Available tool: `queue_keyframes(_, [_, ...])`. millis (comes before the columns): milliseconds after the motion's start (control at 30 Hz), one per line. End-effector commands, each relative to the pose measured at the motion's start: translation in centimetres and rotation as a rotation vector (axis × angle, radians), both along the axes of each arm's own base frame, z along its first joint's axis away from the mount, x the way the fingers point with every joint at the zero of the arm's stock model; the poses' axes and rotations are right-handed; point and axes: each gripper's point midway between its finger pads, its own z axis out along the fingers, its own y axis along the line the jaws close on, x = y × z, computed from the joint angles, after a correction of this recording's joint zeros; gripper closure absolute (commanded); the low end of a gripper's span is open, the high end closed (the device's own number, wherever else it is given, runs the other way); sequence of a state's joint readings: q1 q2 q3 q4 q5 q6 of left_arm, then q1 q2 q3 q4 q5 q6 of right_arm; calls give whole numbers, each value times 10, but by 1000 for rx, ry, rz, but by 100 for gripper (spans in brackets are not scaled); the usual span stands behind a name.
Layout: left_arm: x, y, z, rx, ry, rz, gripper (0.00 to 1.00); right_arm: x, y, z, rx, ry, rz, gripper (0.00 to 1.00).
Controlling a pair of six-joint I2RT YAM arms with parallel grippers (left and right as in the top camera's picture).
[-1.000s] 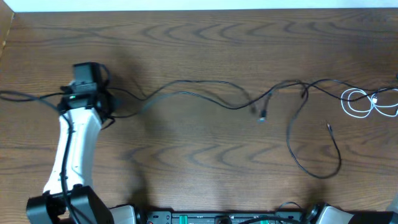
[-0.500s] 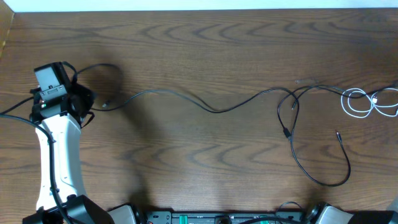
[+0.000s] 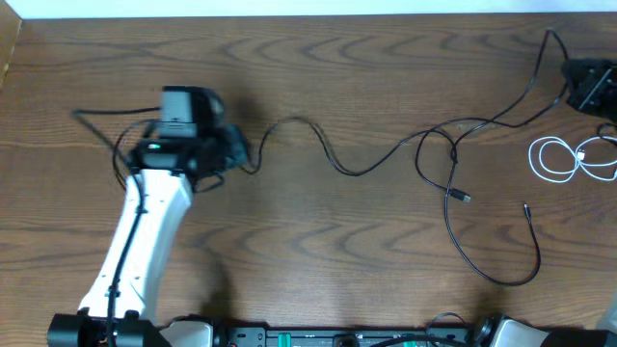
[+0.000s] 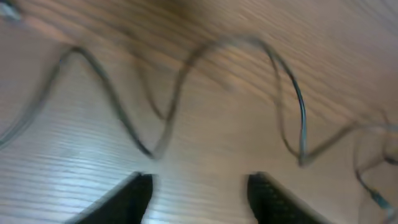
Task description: Untangle cables
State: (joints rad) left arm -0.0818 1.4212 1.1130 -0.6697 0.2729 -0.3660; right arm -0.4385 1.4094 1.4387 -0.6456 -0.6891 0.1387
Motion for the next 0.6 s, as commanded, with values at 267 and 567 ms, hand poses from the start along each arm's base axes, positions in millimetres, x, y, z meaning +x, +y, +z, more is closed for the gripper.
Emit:
queue_keyframes(267, [-20, -86, -31, 4, 93, -246, 15, 1, 24, 5, -35, -24, 80, 99])
queue_keyframes(567, [-3, -163, -76, -137, 139, -192, 15, 0, 22, 1, -36, -3, 67, 99])
